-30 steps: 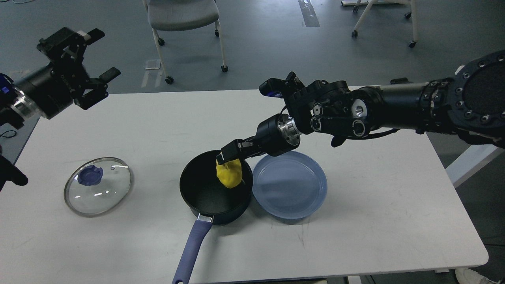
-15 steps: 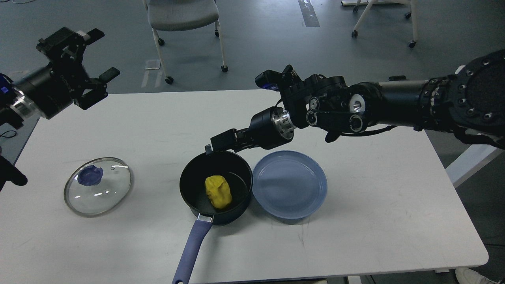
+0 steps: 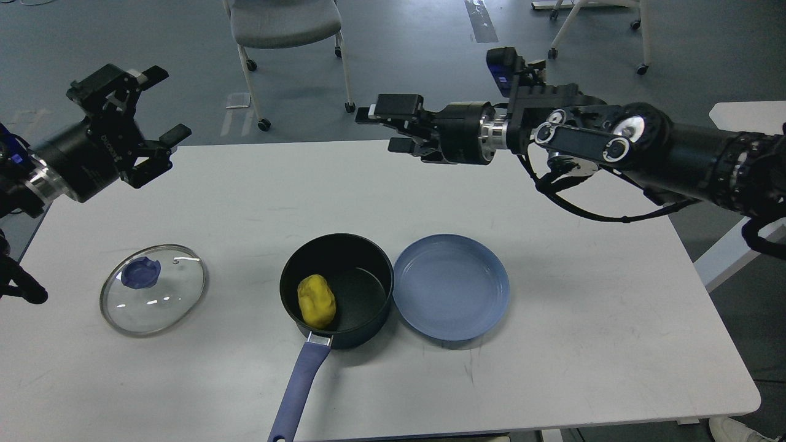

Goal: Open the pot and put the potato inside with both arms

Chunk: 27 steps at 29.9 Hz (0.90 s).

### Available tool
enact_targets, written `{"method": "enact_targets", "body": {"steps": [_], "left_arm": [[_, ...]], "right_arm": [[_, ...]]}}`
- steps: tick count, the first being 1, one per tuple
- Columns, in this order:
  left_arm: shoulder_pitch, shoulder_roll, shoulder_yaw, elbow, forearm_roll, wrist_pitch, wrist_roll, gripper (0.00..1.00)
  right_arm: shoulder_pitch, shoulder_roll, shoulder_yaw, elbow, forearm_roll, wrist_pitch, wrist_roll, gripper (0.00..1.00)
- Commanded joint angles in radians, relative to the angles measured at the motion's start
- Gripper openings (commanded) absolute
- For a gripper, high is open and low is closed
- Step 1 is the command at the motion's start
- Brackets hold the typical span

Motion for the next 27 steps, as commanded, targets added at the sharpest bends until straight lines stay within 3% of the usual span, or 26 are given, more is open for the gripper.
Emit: {"method": "enact_targets", "body": {"steps": [1,11,14,21,27], "left_arm": [[0.007,-0.008,0.000,0.000,0.000,0.000,0.000,0.98],[0.046,-0.046,-0.002,0.009,-0.014,0.002,0.000,0.98],[0.049,-0.052,-0.002,0.012,-0.014,0.002,0.000,0.98],[0.096,-0.104,-0.018,0.021,-0.035,0.002,0.000,0.98],[0.139,-0.155,-0.049,0.064,-0.035,0.000,0.000,0.98]], "right_arm": [[-0.118,-0.074,0.108,-0.017,0.076,-0.002,0.000,0.93],[-0.438,-0.084,0.433,-0.115,0.189,-0.008,0.000,0.93],[-0.492,-0.086,0.499,-0.117,0.191,-0.008,0.000,0.97],[-0.558,-0.091,0.535,-0.115,0.195,0.014,0.000,1.00],[-0.579,-0.120,0.536,-0.117,0.206,0.105,0.000,1.00]]}}
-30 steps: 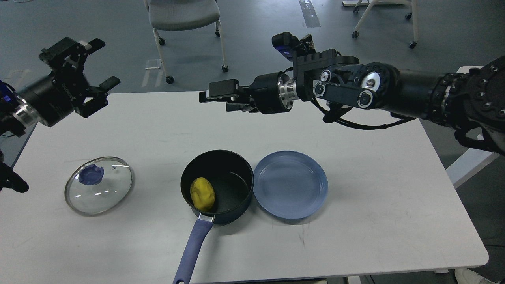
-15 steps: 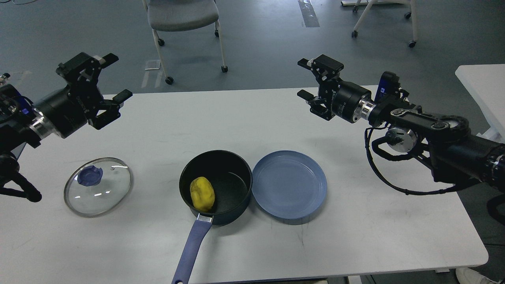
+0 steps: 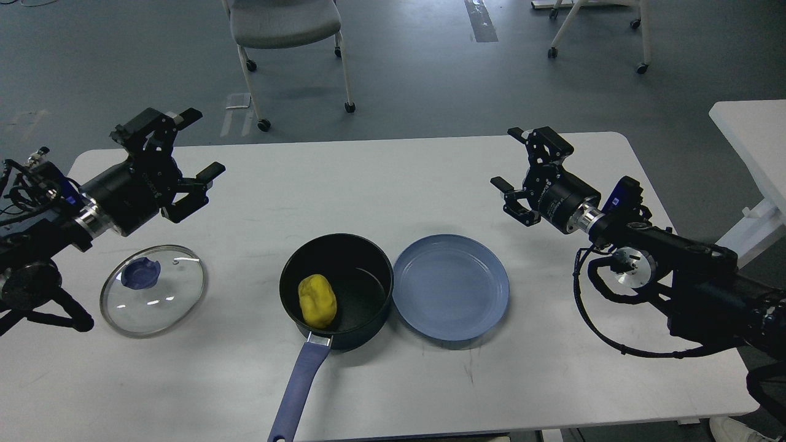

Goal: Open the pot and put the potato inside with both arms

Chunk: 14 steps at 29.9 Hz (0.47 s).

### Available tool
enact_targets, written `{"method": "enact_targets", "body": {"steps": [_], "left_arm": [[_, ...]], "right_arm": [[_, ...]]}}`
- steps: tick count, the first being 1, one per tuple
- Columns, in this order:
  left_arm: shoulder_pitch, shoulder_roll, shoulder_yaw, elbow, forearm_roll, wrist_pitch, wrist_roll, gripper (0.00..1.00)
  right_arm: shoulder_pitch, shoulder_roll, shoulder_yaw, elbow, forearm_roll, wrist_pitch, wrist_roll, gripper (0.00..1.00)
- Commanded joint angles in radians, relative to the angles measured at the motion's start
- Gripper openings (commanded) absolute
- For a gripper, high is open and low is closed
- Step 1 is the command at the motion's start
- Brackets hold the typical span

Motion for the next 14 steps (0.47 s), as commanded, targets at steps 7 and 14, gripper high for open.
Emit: {"method": "enact_targets", "body": {"steps": [7,14], "left_arm": [[0.025,-0.040,-0.012,0.036,0.000,0.000,0.000,0.98],[0.027,-0.051,-0.012,0.043,0.001,0.000,0.000,0.98]], "right_arm": [[-0.028,-0.027,0.000,-0.010,0.001,0.025,0.000,1.00],[-0.045,-0.027,0.026,-0.010,0.003,0.025,0.000,1.00]]}}
